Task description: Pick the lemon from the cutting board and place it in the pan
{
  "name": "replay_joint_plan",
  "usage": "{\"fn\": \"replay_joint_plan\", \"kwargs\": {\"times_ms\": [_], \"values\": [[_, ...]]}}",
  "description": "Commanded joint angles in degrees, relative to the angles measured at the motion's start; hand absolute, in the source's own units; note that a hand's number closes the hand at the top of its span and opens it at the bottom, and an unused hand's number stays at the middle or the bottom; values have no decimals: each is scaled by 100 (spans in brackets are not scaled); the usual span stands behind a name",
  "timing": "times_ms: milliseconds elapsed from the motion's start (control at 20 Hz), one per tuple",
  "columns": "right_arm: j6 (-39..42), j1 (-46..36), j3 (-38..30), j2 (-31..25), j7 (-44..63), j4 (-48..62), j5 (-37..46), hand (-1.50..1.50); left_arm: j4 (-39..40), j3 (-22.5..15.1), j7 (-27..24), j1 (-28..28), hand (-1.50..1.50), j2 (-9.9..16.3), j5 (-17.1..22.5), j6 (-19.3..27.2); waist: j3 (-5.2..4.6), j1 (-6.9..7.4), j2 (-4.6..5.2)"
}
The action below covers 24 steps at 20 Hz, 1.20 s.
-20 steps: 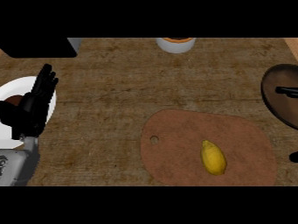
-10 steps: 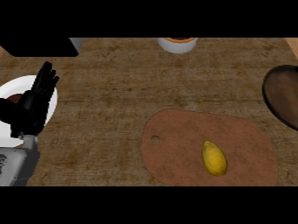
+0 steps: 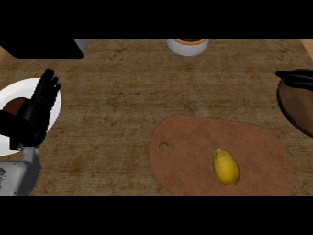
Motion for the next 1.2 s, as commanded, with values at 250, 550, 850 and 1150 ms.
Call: {"fn": "replay_joint_plan", "kwargs": {"times_ms": [250,550,850,1150], "values": [[436,315,315,681,1109,-1208,-157,-150,395,211,-17,-291,0,-143,-163,-97,2,-42,1],[653,334,254,1044,1606,-1137,318,-150,-34,204,178,-44,0,-285,-269,-122,3,-9,4],[431,258,492,1462,1831,-993,1201,-150,681,402,-459,-193,0,-348,-282,-345,1,-6,15],[753,591,713,1620,1162,-649,2013,-150,9,403,133,-23,0,-312,-325,-426,5,-5,6]]}}
